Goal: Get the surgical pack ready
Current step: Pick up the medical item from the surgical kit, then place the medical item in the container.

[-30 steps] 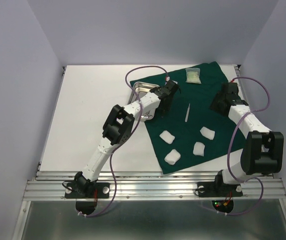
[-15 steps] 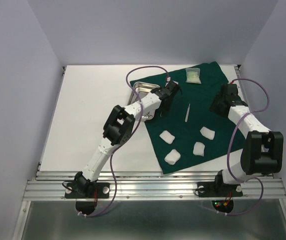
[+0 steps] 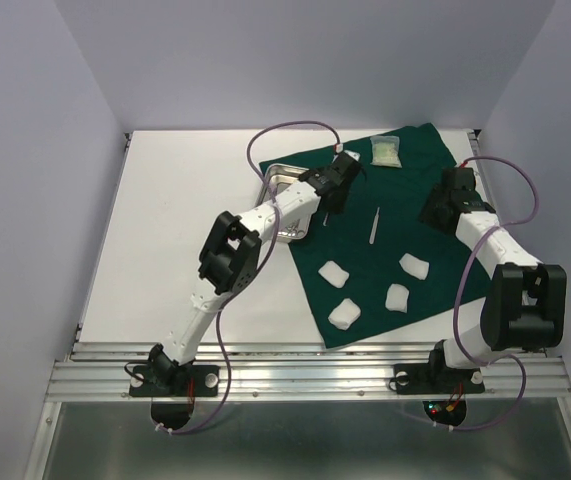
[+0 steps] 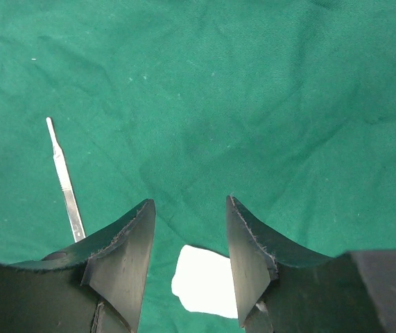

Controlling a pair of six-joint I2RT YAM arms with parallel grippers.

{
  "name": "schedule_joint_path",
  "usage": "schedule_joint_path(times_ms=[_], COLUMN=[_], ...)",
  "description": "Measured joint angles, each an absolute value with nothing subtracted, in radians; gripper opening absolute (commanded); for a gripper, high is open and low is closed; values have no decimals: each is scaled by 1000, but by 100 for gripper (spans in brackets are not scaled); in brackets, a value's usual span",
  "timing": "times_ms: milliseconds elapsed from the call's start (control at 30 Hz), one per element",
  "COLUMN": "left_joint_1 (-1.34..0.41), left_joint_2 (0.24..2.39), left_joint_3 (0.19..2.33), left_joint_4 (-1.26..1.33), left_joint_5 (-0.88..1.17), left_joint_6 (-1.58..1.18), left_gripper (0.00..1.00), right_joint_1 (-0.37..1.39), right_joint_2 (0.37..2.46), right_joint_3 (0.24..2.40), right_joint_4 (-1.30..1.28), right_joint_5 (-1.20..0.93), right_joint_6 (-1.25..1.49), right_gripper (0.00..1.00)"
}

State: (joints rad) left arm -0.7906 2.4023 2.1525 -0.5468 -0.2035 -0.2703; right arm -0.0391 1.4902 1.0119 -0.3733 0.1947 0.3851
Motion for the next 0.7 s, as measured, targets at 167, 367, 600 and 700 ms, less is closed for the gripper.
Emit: schedule_joint_path(times_ms=[167, 367, 600, 700], left_joint_1=[-788, -744, -675, -670], left_joint_2=[2312, 2213, 2187, 2187], left_joint_3=[2151, 2068, 1919, 1893], left_joint_4=[-546, -524, -498, -500], left_joint_5=[-236, -255, -263, -262], left_joint_6=[-254, -225, -208, -208], left_gripper=[8, 8, 21, 42], right_joint_1=[-39, -39, -39, -39], right_joint_2=[1490, 1485, 1485, 1485], right_joint_3=[1012, 1012, 1012, 1012], right_joint_4=[-373, -373, -373, -373], right_joint_5=[195, 195, 195, 195], right_joint_6=[385, 385, 385, 385], right_gripper=[51, 51, 51, 51])
